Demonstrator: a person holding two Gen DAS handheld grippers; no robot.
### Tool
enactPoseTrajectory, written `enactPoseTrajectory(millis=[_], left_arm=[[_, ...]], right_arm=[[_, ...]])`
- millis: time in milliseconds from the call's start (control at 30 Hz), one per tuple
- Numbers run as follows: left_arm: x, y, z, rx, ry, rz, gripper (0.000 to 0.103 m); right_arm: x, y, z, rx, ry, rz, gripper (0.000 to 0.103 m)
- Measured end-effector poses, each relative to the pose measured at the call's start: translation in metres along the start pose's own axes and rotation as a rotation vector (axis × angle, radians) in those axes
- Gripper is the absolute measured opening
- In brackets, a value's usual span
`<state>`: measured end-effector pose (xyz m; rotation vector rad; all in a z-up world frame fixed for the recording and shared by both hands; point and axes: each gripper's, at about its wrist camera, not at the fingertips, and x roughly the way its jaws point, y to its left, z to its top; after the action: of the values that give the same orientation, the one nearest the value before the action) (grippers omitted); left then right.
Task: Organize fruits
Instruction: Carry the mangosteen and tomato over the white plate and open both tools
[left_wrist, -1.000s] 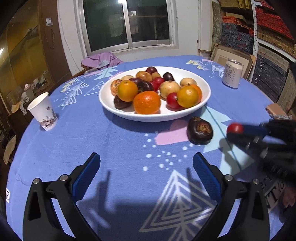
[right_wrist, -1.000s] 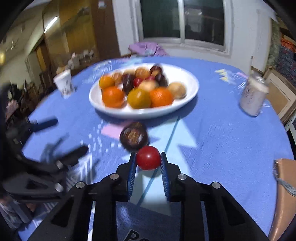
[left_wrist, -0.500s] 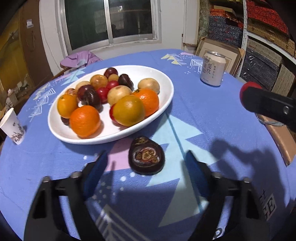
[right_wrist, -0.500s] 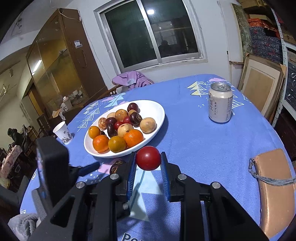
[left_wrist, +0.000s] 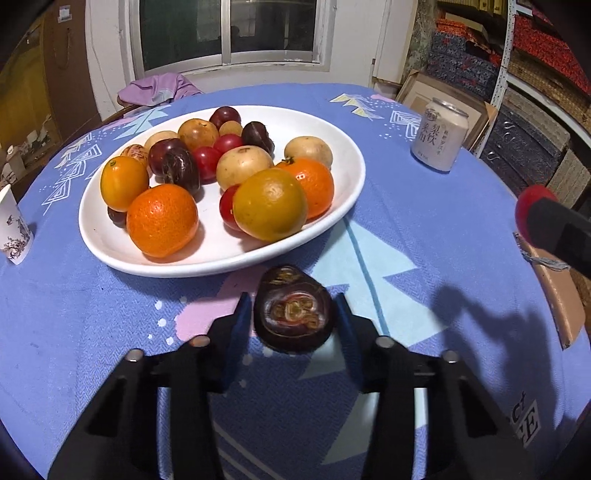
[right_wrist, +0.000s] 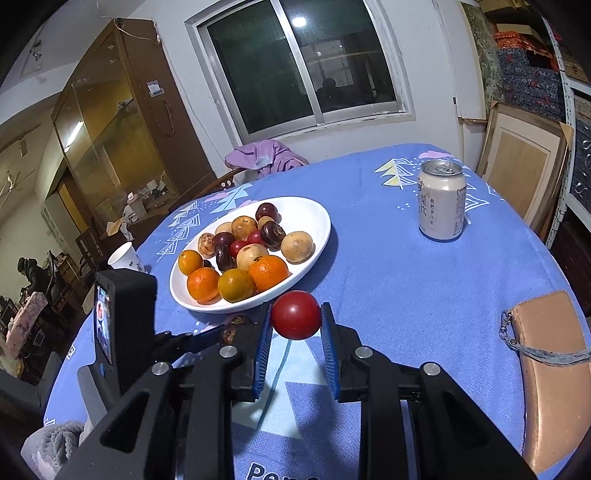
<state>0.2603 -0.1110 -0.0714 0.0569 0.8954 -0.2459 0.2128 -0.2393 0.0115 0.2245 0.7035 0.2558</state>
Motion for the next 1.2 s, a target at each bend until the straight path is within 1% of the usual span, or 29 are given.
enactPoseTrajectory(millis=[133,200,267,300,367,433,500,567,633,733,800,900,1033,1067,1100,1133,1200], left_arm=[[-0.02,0.014,-0.01,-0.02,-0.004,-0.047,0.043],[-0.046,0.027,-0.014,-0.027,-0.044,-0.064,0.043],[-0.072,0.045,-0.013,-0.049,-0.095,-0.061,0.043],[-0.082,0.052,-0.012,-0.057,-0.114,-0.053,0.043],[-0.103,0.073,-0.002,-0.057,-0.156,-0.002,0.043],[-0.117,0.094,0.017,-0.058,-0.193,0.076,0.043],[-0.121,0.106,0.035,-0.065,-0.197,0.087,0.043],[-0.118,0.116,0.057,-0.076,-0.192,0.081,0.043],[-0.107,0.121,0.075,-0.095,-0.186,0.055,0.043],[-0.078,0.118,0.093,-0.13,-0.153,-0.016,0.043],[-0.054,0.11,0.097,-0.124,-0.121,-0.049,0.043],[-0.02,0.091,0.097,-0.08,-0.071,-0.068,0.043],[0.002,0.082,0.095,-0.055,-0.042,-0.083,0.044],[0.004,0.079,0.094,-0.045,-0.051,-0.081,0.044],[0.005,0.077,0.095,-0.037,-0.055,-0.076,0.044],[0.006,0.074,0.096,-0.033,-0.055,-0.08,0.045],[0.006,0.073,0.097,-0.039,-0.061,-0.107,0.052]], right_arm=[[0.004,-0.003,-0.002,0.005,0.012,-0.002,0.026],[0.008,-0.003,-0.004,0.003,0.023,-0.009,0.026],[0.009,-0.002,-0.005,0.001,0.027,-0.011,0.026],[0.009,-0.001,-0.005,0.002,0.025,-0.011,0.026],[0.007,0.001,-0.004,0.006,0.012,-0.004,0.026],[0.004,0.007,0.008,0.01,-0.007,0.016,0.026],[0.007,0.017,0.025,0.004,-0.005,0.041,0.026],[0.016,0.033,0.05,-0.026,-0.006,0.042,0.026],[0.03,0.045,0.069,-0.049,-0.008,0.047,0.026],[0.064,0.053,0.091,-0.025,0.008,0.06,0.026],[0.093,0.05,0.1,0.005,0.035,0.047,0.026],[0.129,0.037,0.105,0.049,0.085,0.026,0.026],[0.163,0.023,0.103,0.077,0.128,0.01,0.026],[0.169,0.021,0.1,0.086,0.137,0.012,0.026],[0.175,0.017,0.098,0.094,0.144,0.018,0.028],[0.177,0.015,0.096,0.101,0.145,0.017,0.033],[0.181,0.009,0.095,0.122,0.159,0.018,0.044]])
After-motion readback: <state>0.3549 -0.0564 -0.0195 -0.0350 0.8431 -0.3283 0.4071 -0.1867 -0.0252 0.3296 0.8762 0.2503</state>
